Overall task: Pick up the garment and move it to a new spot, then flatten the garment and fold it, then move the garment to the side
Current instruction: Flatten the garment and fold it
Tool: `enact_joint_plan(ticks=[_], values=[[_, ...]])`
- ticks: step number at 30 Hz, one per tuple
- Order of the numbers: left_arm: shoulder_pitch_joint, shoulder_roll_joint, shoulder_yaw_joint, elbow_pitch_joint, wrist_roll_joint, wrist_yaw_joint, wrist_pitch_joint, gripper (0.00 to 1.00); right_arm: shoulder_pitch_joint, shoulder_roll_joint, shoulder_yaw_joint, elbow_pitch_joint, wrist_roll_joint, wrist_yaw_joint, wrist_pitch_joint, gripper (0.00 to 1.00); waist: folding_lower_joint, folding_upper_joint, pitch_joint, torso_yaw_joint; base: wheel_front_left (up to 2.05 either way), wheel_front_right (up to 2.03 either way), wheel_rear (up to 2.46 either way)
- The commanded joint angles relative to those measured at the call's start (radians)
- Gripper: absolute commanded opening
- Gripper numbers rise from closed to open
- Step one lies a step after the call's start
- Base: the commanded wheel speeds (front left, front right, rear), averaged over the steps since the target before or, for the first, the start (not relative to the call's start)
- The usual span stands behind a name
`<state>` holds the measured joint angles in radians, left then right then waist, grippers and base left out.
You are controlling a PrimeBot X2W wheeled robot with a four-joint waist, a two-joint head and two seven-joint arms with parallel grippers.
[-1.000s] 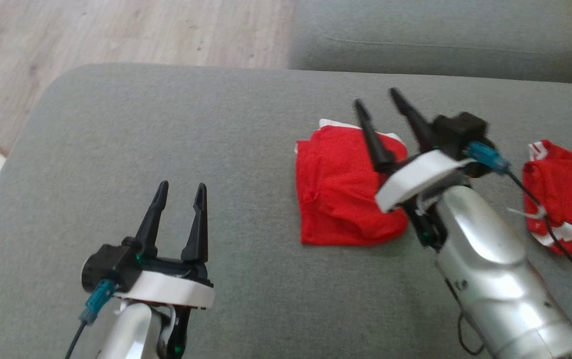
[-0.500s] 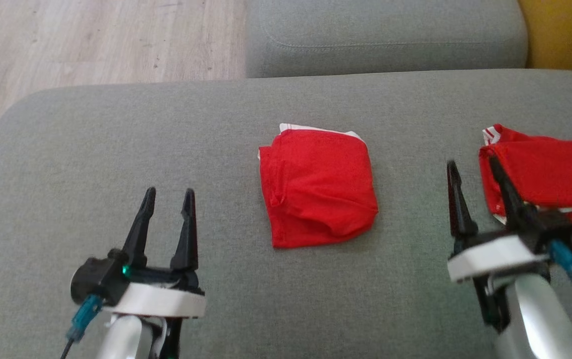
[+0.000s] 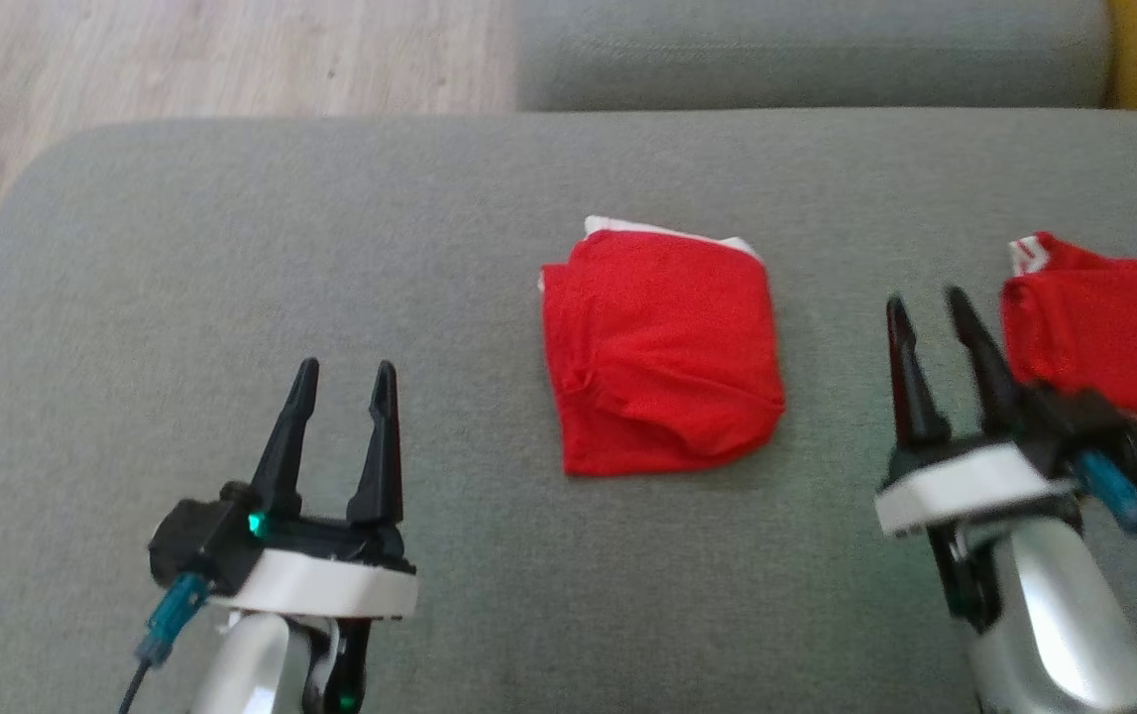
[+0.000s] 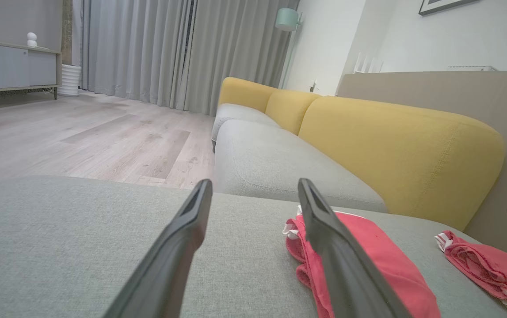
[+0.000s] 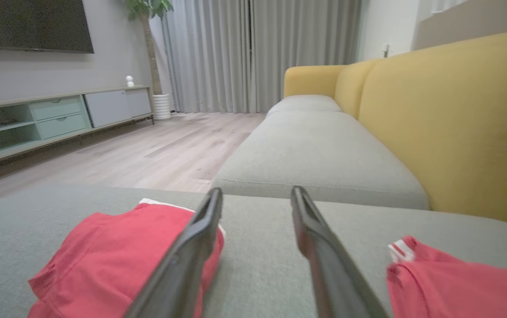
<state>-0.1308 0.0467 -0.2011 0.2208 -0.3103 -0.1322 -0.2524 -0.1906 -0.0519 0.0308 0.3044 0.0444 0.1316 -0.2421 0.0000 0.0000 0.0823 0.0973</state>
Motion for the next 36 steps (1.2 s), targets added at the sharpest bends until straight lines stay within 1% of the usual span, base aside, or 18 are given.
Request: enact_joint_plan(ticks=[1,4,5,9,13,18,21,23,25,31,34,36], values=[[-0.060,0.004,0.017,-0.034,-0.015,0.002,-0.009,1.00,-0.091,0.002,0.048,-0.006,-0.003,-0.001,0.018,0.00,0.0000,0.0000,0.037,0.035,0.00,0.00,0.00],[-0.077,0.004,-0.002,-0.028,-0.021,0.002,-0.009,1.00,-0.156,0.002,0.071,0.062,-0.003,-0.001,0.052,0.00,0.0000,0.0000,0.069,0.068,0.00,0.00,0.00],[-0.077,0.004,-0.002,-0.028,-0.021,0.002,-0.009,1.00,-0.156,0.002,0.071,0.062,-0.003,-0.001,0.052,0.00,0.0000,0.0000,0.069,0.068,0.00,0.00,0.00],[-0.098,0.004,-0.026,-0.021,-0.032,0.002,-0.009,1.00,-0.243,0.002,0.085,0.201,-0.002,-0.001,0.083,0.00,0.0000,0.0000,0.103,0.114,0.00,0.00,0.00],[-0.110,0.004,-0.044,-0.010,-0.039,0.005,-0.009,1.00,-0.303,0.002,0.117,0.351,-0.022,-0.001,0.070,0.00,0.0000,0.0000,0.120,0.153,0.00,0.00,0.00],[-0.117,0.004,-0.046,0.003,-0.040,0.007,-0.009,1.00,-0.337,0.002,0.185,0.503,-0.007,-0.001,0.042,0.00,0.0000,0.0000,0.128,0.178,0.00,0.00,0.00],[-0.119,0.004,-0.042,0.007,-0.041,0.009,-0.009,1.00,-0.338,0.002,0.262,0.563,0.037,-0.001,0.030,0.00,0.0000,0.0000,0.127,0.182,0.00,0.00,0.00],[-0.119,0.004,-0.041,0.009,-0.042,0.011,-0.009,1.00,-0.340,0.002,0.317,0.587,0.065,-0.001,0.023,0.00,0.0000,0.0000,0.123,0.180,0.00,0.00,0.00],[-0.118,0.004,-0.041,0.011,-0.044,0.014,-0.009,1.00,-0.353,-0.001,0.342,0.601,0.071,-0.001,0.010,0.00,0.0000,0.0000,0.117,0.177,0.00,0.00,0.00],[-0.116,0.004,-0.053,0.011,-0.054,0.018,-0.009,1.00,-0.411,0.000,0.322,0.554,0.095,-0.001,-0.016,0.00,0.0000,0.0000,0.102,0.175,0.00,0.00,0.00],[-0.118,0.004,-0.064,0.009,-0.060,0.020,-0.009,1.00,-0.425,0.001,0.341,0.547,0.104,-0.001,-0.018,0.00,0.0000,0.0000,0.104,0.188,0.00,0.00,0.00],[-0.120,0.004,-0.069,0.008,-0.065,0.021,-0.009,1.00,-0.429,0.001,0.376,0.557,0.113,-0.001,-0.018,0.00,0.0000,0.0000,0.108,0.199,0.00,0.00,0.00]])
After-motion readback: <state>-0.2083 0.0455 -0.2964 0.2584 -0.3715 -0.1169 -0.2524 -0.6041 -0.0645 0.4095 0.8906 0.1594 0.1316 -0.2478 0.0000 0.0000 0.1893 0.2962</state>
